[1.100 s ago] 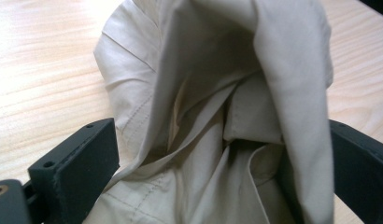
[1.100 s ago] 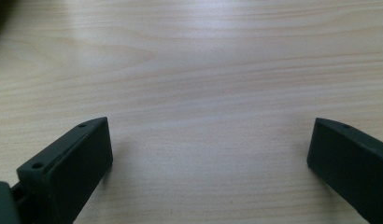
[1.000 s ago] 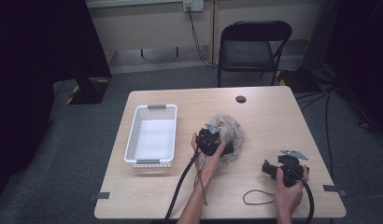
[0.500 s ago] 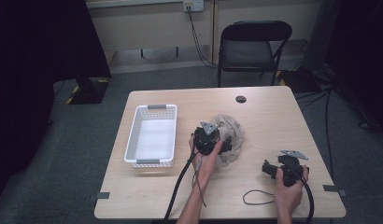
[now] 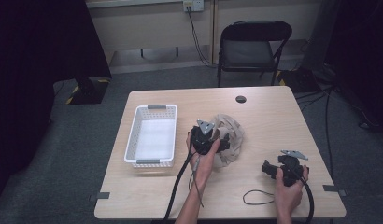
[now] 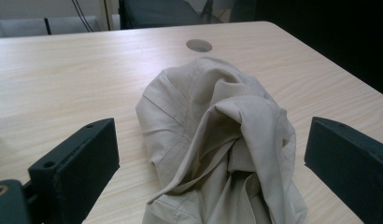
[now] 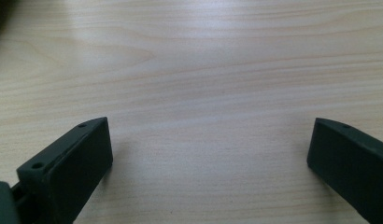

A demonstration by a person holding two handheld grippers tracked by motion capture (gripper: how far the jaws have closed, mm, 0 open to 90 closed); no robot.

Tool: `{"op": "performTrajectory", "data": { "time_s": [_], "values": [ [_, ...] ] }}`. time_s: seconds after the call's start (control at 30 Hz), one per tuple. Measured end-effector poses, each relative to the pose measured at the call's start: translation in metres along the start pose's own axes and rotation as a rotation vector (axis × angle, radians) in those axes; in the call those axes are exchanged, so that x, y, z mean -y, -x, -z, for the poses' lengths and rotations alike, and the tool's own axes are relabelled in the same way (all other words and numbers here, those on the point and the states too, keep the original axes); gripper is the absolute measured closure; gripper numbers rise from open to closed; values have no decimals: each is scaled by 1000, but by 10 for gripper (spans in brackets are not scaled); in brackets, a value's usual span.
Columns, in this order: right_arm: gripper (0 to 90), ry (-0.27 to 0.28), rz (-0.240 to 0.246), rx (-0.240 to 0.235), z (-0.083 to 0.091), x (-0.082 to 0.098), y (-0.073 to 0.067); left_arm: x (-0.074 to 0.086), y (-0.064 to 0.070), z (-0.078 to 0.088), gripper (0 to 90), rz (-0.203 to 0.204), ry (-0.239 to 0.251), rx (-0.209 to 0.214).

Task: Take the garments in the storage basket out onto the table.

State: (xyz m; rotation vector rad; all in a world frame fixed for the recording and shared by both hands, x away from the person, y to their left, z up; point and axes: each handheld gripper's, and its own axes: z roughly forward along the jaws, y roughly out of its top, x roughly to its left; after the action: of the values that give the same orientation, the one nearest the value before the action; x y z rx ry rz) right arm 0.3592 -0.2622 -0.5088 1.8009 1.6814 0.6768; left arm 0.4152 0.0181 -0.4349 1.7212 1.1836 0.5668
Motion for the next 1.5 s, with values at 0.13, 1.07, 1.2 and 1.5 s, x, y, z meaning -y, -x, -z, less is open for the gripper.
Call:
{"op": "performTrajectory", "data": {
  "time_s": [0.13, 1.07, 1.2, 1.5],
  "values": [
    [0, 0, 0, 0, 0, 0, 0, -4, 0, 5, 24, -12, 12, -7],
    [0, 0, 1, 0, 0, 0, 0, -3, 1, 44, 26, -30, 75, 32],
    [0, 0, 0, 0, 0, 0, 0, -3, 1, 56, 26, -33, 98, 37],
    [0, 0, 0, 0, 0, 0, 0, 3, 3, 66, 26, -36, 84, 49]
  ]
}}
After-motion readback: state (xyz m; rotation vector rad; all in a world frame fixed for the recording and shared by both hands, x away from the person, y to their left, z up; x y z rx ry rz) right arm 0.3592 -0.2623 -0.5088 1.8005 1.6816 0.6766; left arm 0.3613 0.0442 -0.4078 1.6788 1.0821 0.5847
